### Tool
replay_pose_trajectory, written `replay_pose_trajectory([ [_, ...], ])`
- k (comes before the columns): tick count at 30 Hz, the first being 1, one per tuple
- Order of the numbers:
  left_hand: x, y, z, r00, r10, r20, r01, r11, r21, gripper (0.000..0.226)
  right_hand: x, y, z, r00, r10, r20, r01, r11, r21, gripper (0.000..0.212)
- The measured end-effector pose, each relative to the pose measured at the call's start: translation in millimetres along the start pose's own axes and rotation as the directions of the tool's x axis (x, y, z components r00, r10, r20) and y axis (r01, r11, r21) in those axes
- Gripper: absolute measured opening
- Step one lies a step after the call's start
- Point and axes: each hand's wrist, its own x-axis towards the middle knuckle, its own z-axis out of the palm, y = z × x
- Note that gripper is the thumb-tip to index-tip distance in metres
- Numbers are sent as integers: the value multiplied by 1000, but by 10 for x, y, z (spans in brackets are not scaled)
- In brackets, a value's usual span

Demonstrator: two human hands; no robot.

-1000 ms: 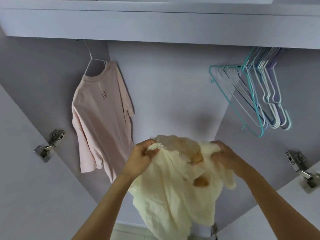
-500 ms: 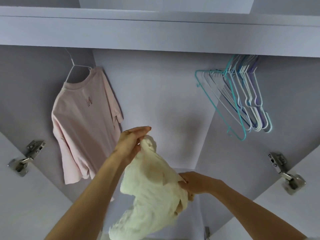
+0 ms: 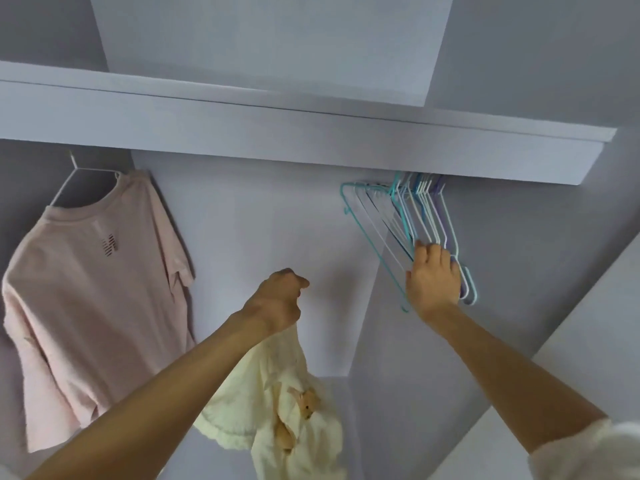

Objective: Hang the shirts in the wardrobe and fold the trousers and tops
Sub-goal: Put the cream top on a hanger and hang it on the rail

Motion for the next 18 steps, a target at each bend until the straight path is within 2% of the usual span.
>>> replay_pose_trajectory([
  [2, 56, 105, -41, 996, 71, -57, -55, 966, 253, 46, 98, 83, -6, 998, 37, 43, -34, 997, -75, 45],
  [4, 69, 148, -78, 991, 120, -64, -79, 892, 444, 34, 126, 66, -23, 996, 55, 74, -50, 997, -64, 35],
  [6, 102, 150, -102, 988, 139, -72, -74, 821, 567, 32, 172, 44, -22, 993, 94, 71, -99, 993, 68, 30],
  [8, 113, 114, -126, 987, 140, -84, -54, 764, 643, 32, 198, -15, -49, 989, 146, 32, -149, 950, 276, 26],
  [10, 120, 40, -154, 987, 117, -111, -13, 740, 672, 33, 192, -105, -84, 985, 170, -4, -152, 887, 436, 22],
  [12, 99, -44, -189, 982, 94, -161, 36, 751, 660, 31, 150, -191, -107, 986, 164, -41, -122, 859, 498, 21],
  [14, 62, -117, -225, 973, 71, -221, 84, 779, 622, 31, 117, -254, -131, 981, 184, -65, -123, 843, 524, 21],
  [18, -5, -217, -233, 927, 71, -369, 123, 871, 476, 40, 135, -275, -182, 972, 197, -130, -115, 877, 467, 24],
])
